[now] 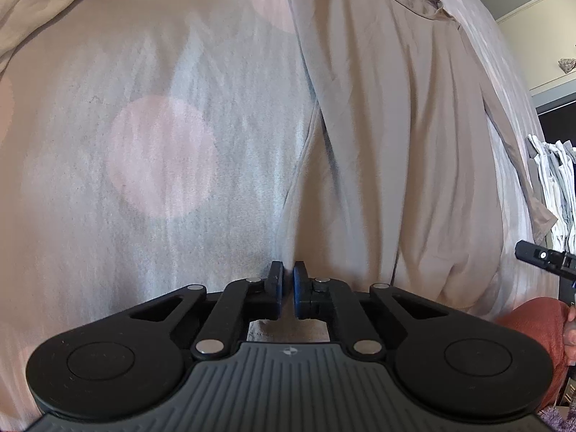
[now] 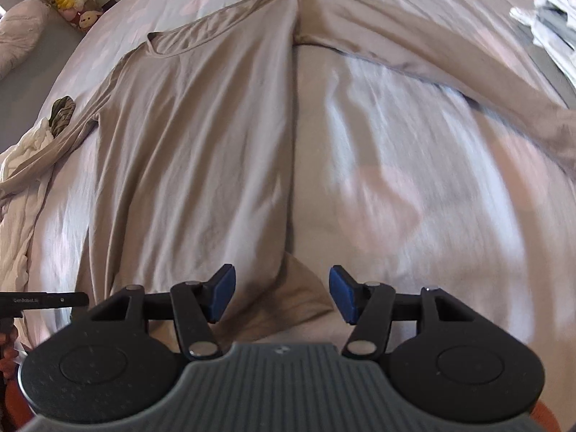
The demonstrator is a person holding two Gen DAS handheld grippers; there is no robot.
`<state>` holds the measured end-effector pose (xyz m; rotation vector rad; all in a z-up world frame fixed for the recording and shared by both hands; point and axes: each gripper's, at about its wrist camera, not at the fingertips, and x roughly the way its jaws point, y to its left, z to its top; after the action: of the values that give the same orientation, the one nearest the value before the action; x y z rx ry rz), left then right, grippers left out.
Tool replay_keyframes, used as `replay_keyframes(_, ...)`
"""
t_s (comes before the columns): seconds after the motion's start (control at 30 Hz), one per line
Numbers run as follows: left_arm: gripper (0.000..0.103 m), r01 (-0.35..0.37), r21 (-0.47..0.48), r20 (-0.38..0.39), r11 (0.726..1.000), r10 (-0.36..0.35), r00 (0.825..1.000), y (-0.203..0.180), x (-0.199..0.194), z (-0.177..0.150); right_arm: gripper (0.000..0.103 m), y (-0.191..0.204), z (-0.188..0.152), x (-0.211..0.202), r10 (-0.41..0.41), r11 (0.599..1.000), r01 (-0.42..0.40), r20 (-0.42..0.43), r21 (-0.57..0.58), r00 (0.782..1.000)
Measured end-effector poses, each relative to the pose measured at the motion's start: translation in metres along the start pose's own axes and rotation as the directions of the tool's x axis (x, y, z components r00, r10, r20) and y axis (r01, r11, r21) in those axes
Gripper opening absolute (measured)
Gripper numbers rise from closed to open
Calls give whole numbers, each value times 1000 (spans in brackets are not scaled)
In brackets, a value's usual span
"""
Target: Fold clothes
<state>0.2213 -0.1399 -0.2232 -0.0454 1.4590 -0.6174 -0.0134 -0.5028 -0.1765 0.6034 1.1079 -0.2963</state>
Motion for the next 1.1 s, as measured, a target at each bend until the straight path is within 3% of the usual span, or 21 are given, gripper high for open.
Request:
replay_keyframes(0.17,2,6,-17,24,1000,-5,1000,-1,-12,-8,50,-23,4,13,39,994,-37,-12,105,999)
replay_keyframes(0.23,2,8,-34,33,999,-7,999,-4,-13,-16,34,-26,5,20,37,992,-33,-30,122,999)
replay_keyframes(0.37,2,19,-68,50,997,-16,999,-14,-6,-25,33,-19,2,32,39,996,-33,-82,79,996)
replay_keyframes(0.43,2,5,-71,50,997,-2,999,-27,5,-26,13,-12,1,35,31,999,-27,-89,43,996)
replay_keyframes(0.5,2,-6,-64,49,998,9,999,-37,3,-22,7,-11,0,33,29,999,-26,-75,38,997)
replay_keyframes(0.67,2,42,-68,97,997,-35,995,-36,-16,-25,6,-12,-5,-5,62,997,-64,31,49,998)
replay_keyframes(0.83,1,81,-70,142,994,-70,987,-39,-41,-27,5,-11,-4,-52,65,998,-63,87,-23,994)
replay_keyframes(1.1,0,21,-80,112,997,-12,994,-32,-55,-28,4,-17,-26,-76,-50,983,56,37,-173,998)
